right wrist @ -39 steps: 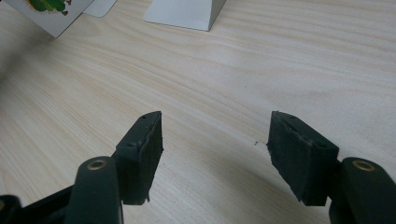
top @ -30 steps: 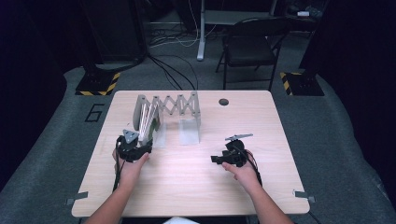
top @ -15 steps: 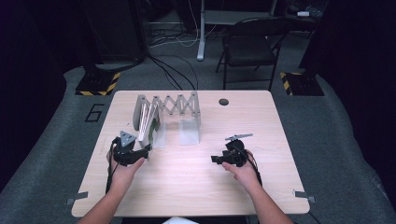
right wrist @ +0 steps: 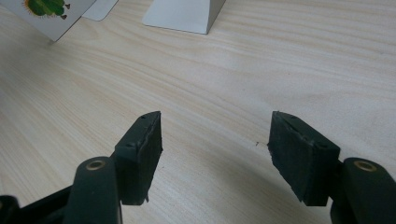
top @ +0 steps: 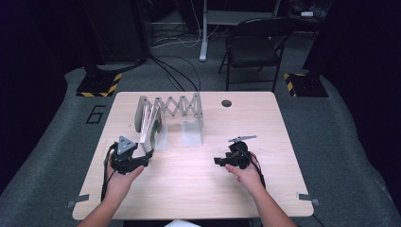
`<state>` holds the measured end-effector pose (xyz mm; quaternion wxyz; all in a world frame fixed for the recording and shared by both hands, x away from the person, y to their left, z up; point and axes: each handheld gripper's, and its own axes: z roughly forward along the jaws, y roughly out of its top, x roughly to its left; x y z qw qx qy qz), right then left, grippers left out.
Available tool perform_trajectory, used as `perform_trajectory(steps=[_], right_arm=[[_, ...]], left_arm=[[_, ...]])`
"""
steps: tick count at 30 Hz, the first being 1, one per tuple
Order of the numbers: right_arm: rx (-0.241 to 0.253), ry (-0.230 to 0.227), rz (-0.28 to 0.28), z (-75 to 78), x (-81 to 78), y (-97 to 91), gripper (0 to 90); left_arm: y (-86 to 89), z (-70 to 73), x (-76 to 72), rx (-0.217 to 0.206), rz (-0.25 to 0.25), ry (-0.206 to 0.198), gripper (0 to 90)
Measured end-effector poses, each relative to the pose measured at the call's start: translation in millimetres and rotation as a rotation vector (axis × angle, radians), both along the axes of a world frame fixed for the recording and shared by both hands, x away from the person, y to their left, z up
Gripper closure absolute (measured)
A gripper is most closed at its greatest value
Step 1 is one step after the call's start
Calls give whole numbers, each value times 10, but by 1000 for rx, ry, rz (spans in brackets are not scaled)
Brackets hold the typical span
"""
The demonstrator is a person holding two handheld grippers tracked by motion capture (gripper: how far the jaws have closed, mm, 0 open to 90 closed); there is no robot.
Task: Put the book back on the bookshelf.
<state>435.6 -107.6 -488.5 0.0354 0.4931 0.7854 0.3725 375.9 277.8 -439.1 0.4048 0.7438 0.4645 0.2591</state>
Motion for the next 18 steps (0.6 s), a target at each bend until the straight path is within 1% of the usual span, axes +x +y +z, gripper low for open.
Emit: perform_trajectory(steps=[3, 6, 11, 14, 16, 18], right_arm=[[-3, -3, 7, -4, 5, 0, 346], [-3, -3, 7, -4, 4, 2, 346], [-4, -4, 6, -5, 3, 5, 345], [-3, -4, 6, -4, 3, 5, 346], [-3, -4, 6, -4, 3, 5, 346], [-3, -3, 5, -4, 2, 5, 346]], left_arm=[[0, 37, -37, 3, -14, -14, 320], [8, 56, -54, -3, -16, -17, 321], [18, 78, -86, -6, -21, -9, 323], [2, 90, -109, -8, -37, -1, 323], [-19, 101, -121, -9, -49, -5, 323], [-33, 117, -131, -2, -72, 0, 323]])
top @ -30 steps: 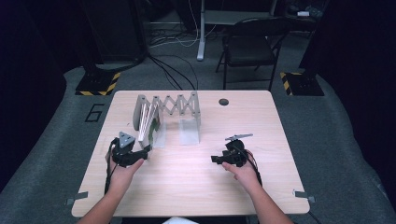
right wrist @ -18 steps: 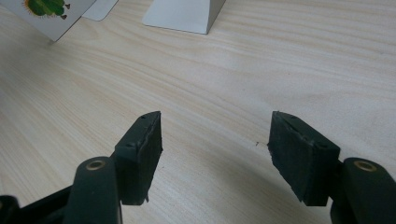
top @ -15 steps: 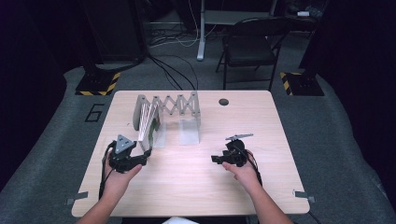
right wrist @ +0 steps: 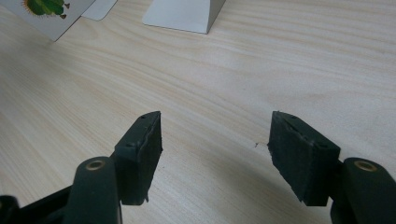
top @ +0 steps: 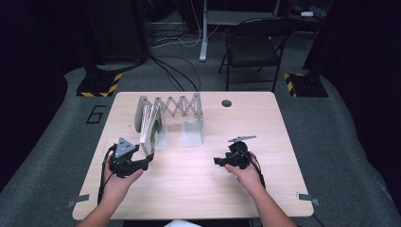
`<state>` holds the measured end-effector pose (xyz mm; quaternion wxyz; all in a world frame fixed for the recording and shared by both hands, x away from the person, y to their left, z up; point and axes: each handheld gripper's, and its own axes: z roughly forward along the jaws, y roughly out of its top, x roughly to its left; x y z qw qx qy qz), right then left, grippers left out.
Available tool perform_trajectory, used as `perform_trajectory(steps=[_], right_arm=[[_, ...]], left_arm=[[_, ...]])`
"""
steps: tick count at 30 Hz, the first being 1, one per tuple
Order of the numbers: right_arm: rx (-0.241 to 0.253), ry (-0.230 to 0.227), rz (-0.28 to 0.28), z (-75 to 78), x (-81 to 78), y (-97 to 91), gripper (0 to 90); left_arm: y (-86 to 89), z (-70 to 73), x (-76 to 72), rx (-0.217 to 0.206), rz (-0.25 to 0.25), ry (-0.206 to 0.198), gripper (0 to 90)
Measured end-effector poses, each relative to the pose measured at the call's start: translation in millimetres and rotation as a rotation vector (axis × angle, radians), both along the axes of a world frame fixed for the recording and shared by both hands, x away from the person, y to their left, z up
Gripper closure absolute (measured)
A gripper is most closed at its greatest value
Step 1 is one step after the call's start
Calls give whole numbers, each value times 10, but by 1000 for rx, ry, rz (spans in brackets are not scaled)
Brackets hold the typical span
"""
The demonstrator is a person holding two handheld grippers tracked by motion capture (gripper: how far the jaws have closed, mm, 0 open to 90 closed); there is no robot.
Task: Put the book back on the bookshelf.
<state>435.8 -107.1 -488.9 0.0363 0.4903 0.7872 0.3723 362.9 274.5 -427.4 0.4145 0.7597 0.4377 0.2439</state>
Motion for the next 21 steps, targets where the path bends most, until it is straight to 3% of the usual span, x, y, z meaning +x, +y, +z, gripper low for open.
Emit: perform_trajectory(steps=[7, 21], right_arm=[[0, 1, -2, 2, -1, -2, 346], [1, -3, -5, 1, -4, 2, 346]], left_arm=[[-71, 52, -62, -7, -69, 10, 323], [-303, 31, -150, 4, -144, 15, 324]])
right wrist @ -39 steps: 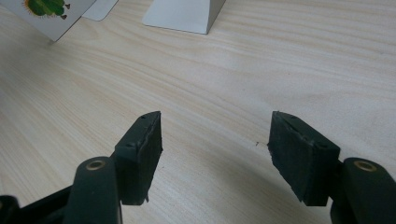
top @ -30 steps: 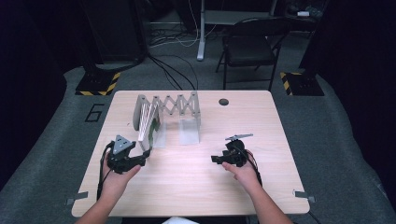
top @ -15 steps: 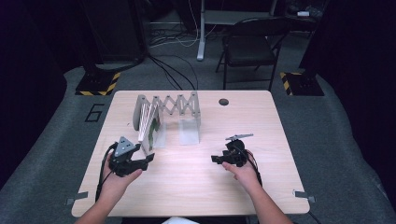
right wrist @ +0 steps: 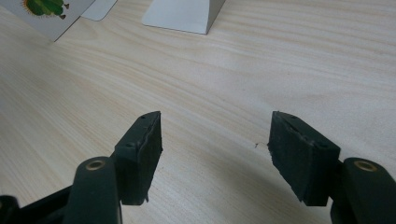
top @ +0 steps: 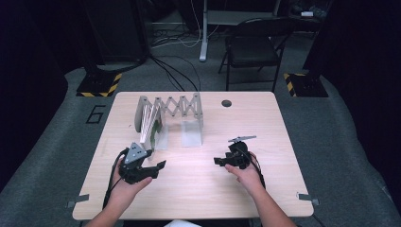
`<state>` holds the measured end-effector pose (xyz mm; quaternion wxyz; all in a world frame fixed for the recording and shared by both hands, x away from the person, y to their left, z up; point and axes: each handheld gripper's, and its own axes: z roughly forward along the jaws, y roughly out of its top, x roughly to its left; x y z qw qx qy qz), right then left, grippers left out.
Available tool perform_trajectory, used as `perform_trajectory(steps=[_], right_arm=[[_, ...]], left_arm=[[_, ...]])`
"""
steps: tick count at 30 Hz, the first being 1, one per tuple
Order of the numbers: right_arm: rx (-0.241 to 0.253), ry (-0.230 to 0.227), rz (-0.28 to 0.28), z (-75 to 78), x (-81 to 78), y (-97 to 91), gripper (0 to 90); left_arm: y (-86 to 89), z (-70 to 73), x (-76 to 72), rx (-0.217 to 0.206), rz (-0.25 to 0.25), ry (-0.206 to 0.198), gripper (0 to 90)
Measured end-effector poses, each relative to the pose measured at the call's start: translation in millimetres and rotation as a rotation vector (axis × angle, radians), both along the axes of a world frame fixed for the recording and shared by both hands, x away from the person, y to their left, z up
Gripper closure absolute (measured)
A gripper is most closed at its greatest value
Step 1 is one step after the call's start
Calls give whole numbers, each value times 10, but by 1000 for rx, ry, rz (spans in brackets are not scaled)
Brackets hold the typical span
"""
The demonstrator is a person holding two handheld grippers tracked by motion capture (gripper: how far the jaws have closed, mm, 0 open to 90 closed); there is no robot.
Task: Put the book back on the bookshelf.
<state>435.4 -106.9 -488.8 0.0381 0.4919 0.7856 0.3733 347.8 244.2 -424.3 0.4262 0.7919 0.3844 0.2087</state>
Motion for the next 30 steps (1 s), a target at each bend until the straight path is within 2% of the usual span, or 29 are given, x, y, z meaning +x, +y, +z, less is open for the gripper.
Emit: perform_trajectory(steps=[5, 8, 12, 19, 24, 29, 30], right_arm=[[-3, 3, 4, 3, -1, 0, 346], [0, 0, 1, 2, -2, -1, 346], [0, 0, 0, 1, -1, 0, 346], [-3, -4, 3, -4, 3, -1, 346], [-6, -3, 5, 3, 1, -8, 346], [-5, -7, 4, 7, 0, -16, 346], [-5, -2, 2, 10, -3, -15, 346]], left_arm=[[-74, -60, -15, 1, -19, 4, 324], [-128, -157, -20, -19, -30, 7, 324], [-171, -279, -30, -15, -57, 18, 324], [-183, -434, -36, -18, -56, 11, 325], [-186, -582, -12, 14, -67, 28, 325], [-177, -646, 13, 20, -80, 33, 325], [-185, -680, 26, 35, -93, 35, 324]])
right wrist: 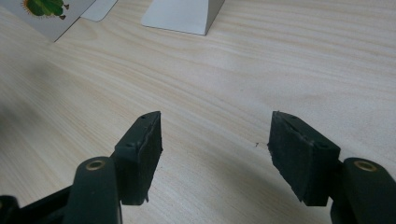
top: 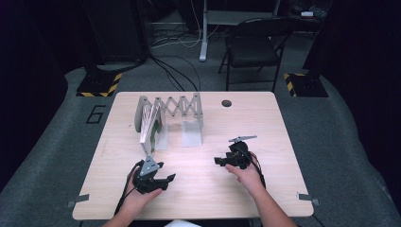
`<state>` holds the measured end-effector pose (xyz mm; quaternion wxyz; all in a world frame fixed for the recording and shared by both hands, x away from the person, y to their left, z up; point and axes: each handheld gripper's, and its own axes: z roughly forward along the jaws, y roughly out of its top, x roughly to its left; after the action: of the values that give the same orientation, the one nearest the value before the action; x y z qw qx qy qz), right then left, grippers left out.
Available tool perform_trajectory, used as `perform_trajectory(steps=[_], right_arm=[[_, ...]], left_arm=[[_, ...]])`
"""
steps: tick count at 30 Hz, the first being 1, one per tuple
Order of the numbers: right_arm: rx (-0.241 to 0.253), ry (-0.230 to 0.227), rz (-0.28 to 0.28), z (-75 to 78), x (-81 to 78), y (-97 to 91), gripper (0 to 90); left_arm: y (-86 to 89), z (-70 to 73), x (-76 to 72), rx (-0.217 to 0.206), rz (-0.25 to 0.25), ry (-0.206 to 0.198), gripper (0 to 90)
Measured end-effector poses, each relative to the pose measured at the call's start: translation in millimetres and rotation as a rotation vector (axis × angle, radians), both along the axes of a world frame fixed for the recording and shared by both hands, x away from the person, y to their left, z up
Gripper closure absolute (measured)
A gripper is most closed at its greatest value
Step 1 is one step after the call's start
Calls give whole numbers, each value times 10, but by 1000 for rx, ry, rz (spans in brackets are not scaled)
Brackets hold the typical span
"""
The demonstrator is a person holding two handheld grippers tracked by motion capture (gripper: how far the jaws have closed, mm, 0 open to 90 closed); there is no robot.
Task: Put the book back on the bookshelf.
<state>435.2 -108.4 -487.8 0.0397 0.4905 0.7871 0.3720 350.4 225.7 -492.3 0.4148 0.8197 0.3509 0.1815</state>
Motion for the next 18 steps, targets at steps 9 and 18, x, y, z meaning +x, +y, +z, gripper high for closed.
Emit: perform_trajectory(steps=[9, 18], right_arm=[[0, -4, 1, 5, 6, -12, 346], [-5, -2, 2, 2, 1, -6, 346]], left_arm=[[-58, -85, 38, 48, -22, 8, 324], [-91, -151, 81, 67, -27, 22, 324]])
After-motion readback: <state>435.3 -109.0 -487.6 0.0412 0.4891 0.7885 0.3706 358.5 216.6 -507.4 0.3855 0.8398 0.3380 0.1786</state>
